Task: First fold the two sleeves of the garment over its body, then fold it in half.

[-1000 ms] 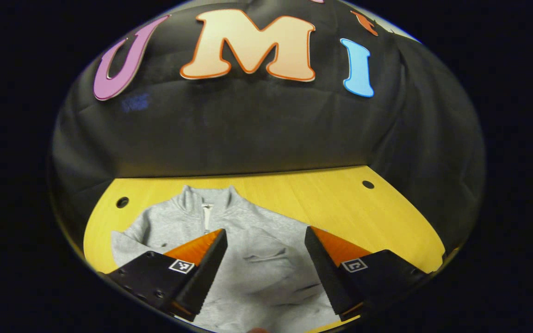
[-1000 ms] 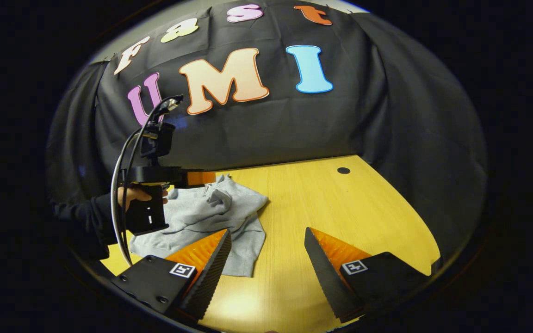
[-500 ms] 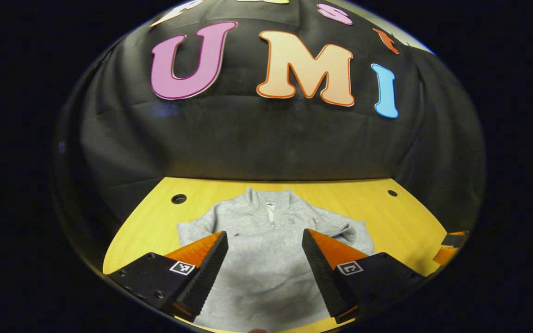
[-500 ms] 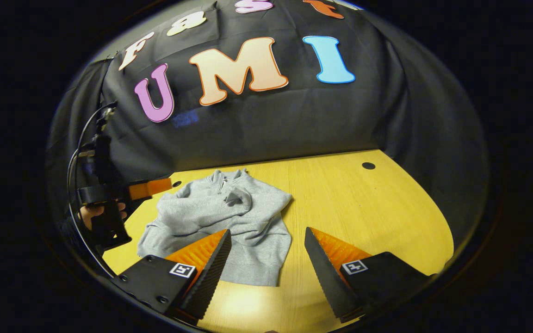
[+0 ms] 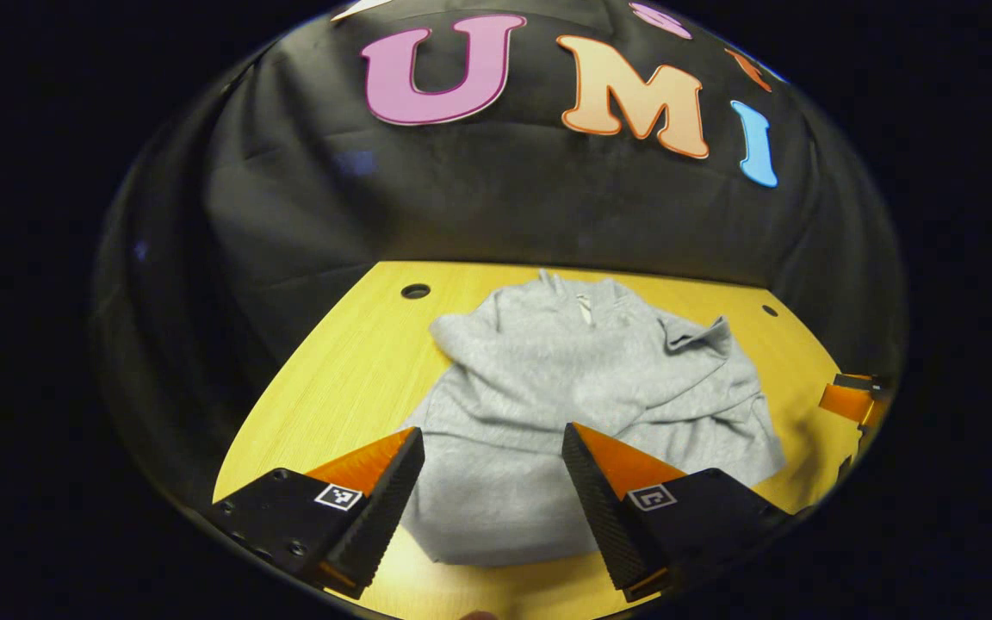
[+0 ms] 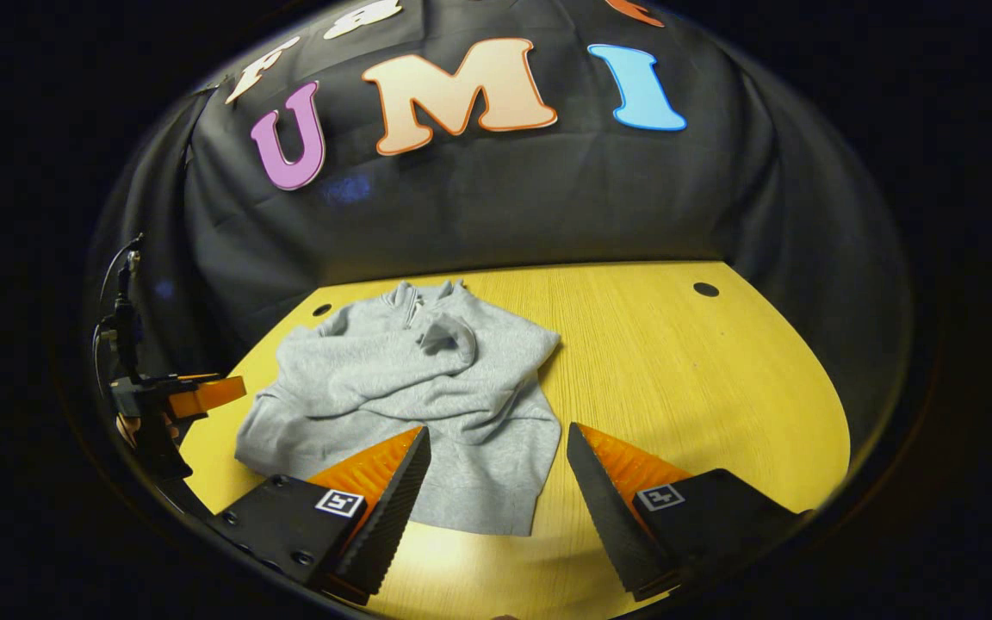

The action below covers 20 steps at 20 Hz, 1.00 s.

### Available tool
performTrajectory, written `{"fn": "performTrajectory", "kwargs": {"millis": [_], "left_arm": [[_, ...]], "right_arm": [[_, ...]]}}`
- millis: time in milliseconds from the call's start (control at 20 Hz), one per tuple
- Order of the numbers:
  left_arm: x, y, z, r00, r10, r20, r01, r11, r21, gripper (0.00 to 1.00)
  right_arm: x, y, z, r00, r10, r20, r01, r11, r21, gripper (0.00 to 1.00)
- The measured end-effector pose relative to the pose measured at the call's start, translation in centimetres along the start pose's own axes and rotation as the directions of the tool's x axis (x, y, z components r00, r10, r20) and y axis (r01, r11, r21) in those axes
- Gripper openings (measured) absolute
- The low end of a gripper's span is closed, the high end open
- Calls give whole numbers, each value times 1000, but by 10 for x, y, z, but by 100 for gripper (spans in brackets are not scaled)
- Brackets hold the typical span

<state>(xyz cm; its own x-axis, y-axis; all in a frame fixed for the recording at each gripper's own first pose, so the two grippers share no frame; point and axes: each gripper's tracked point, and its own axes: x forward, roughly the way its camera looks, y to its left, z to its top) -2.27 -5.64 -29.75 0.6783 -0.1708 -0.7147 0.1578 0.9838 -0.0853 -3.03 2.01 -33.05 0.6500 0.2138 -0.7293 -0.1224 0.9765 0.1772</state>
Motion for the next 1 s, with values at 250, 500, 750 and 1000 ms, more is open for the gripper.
{"fn": "performTrajectory", "kwargs": {"millis": [250, 500, 750, 1000], "left_arm": [[-1, 17, -52, 997, 7, -82, -10, 999, -33, 95], [4, 22, -87, 989, 19, -150, -21, 1000, -11, 95], [7, 24, -99, 986, 26, -164, -35, 998, -48, 98], [7, 25, -100, 986, 34, -166, -42, 998, -43, 96]], "right_arm": [[12, 6, -34, 997, -14, -73, 13, 1000, -26, 99], [27, 4, -59, 990, -50, -131, 45, 998, -44, 95], [39, 0, -95, 970, -76, -230, 59, 995, -83, 96], [45, 4, -107, 962, -77, -264, 56, 995, -86, 98]]}}
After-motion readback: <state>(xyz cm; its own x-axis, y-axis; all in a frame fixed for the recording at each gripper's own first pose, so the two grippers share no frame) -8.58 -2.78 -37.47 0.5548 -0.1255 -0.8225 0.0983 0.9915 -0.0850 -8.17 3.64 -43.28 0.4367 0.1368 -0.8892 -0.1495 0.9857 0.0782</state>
